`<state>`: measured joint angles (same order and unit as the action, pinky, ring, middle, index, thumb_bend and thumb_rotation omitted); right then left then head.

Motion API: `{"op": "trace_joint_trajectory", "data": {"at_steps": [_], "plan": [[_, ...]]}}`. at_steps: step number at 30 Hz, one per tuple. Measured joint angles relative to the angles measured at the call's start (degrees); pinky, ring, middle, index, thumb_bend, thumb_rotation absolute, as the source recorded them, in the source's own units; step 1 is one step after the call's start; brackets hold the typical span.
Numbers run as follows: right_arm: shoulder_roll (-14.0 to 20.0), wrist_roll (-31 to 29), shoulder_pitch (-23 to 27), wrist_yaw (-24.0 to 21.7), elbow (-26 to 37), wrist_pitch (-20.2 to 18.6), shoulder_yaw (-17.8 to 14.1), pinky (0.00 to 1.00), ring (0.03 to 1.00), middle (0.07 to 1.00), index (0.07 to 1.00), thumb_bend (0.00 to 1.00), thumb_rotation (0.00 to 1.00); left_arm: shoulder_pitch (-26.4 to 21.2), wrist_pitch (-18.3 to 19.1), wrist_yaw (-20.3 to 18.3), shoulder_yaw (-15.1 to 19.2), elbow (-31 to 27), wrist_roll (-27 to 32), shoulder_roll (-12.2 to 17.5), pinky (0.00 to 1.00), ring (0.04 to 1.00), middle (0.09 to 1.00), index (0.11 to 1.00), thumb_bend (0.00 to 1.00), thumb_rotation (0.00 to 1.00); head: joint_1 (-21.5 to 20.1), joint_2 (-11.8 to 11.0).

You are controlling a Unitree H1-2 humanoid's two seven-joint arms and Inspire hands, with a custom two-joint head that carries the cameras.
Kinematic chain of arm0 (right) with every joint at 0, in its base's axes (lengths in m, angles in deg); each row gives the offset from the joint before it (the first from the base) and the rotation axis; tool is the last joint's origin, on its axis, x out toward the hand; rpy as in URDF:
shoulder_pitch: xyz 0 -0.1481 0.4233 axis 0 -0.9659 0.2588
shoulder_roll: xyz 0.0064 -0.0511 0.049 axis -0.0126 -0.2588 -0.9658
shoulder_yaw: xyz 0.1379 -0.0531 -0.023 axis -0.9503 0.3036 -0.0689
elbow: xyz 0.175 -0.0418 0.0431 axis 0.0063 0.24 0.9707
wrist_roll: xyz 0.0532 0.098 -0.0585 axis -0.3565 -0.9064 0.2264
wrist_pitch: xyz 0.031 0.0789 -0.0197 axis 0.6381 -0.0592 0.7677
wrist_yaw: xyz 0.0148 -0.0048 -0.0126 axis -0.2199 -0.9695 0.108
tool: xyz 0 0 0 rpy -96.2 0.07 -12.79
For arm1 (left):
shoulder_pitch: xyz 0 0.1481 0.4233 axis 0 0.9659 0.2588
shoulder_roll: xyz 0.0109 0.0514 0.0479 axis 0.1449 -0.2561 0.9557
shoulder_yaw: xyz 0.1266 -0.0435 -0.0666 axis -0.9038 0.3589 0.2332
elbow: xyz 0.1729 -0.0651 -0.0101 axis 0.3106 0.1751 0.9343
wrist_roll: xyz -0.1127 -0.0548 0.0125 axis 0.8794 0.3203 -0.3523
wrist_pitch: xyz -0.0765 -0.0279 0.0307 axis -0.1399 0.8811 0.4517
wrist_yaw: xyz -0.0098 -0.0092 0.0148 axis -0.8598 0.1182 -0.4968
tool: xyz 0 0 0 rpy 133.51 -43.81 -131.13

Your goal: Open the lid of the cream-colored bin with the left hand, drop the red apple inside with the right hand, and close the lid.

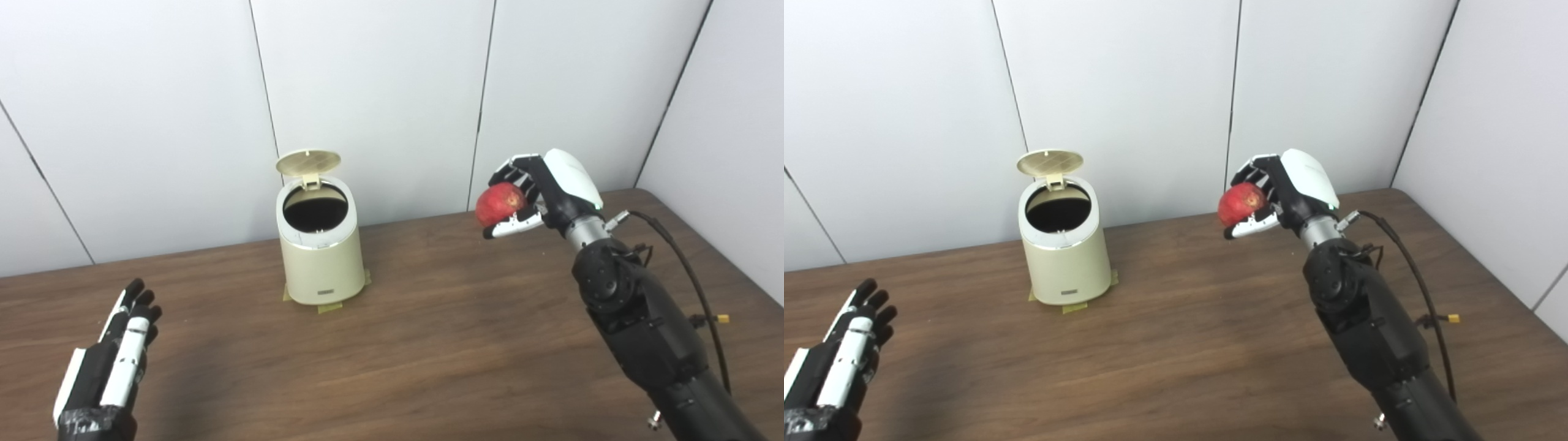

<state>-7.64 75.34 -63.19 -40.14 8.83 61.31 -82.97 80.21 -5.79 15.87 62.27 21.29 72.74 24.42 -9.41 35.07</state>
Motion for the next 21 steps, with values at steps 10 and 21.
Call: {"op": "trace_joint_trajectory", "data": {"at_steps": [10, 21], "plan": [[-7.2, 2.8, 2.5, -4.4, 6.2, -1.3, 3.9, 0.33, 0.359, 0.484, 0.557, 0.51, 0.0, 1.3, -0.3, -2.7, 1.2, 1.0, -4.0, -4.7, 1.0, 0.94, 0.928, 0.97, 0.46, 0.69, 1.6, -0.3], [-11.2, 3.6, 5.9, -5.9, 5.2, -0.9, 5.6, 0.34, 0.372, 0.493, 0.553, 0.51, 0.0, 2.7, -0.9, -4.1, 2.4, 1.9, -7.8, -8.5, 0.97, 0.929, 0.919, 0.973, 0.45, 0.71, 3.3, -0.9]]}}
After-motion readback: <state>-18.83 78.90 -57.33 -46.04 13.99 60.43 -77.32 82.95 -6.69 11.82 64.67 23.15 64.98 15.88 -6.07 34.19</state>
